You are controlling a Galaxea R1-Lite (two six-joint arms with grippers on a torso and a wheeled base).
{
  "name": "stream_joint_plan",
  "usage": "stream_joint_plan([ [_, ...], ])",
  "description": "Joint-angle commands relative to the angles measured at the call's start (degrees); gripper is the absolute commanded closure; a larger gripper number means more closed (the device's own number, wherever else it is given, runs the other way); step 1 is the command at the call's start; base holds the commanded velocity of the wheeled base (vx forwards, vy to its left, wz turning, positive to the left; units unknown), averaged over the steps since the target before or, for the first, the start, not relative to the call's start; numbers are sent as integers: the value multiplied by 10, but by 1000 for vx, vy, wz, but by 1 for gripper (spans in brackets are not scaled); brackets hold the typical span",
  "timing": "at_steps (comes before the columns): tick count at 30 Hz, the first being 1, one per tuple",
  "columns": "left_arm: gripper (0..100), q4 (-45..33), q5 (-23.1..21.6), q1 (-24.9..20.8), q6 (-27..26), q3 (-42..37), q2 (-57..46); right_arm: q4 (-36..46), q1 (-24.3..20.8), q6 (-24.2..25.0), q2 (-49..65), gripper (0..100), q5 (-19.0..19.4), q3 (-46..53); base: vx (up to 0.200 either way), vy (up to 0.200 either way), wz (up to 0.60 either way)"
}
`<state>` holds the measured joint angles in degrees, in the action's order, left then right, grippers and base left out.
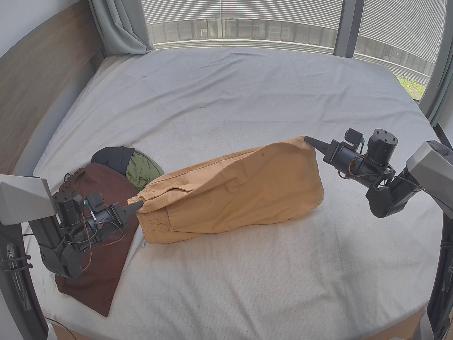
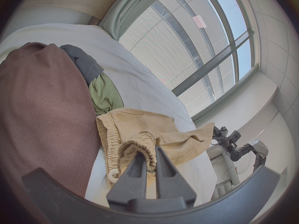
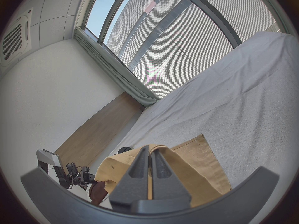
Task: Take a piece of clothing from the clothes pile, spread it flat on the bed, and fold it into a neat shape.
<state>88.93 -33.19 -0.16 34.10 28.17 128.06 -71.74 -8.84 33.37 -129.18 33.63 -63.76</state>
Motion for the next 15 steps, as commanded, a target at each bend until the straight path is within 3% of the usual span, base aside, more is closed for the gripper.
stream_joint_plan([
  [1,100,0,16,-1,15,19,10,18,-1,6,-26,100,-2,-44,0,0,0],
  [15,100,1,48,-17,34,59,54,39,-5,31,-89,100,-20,-128,0,0,0],
])
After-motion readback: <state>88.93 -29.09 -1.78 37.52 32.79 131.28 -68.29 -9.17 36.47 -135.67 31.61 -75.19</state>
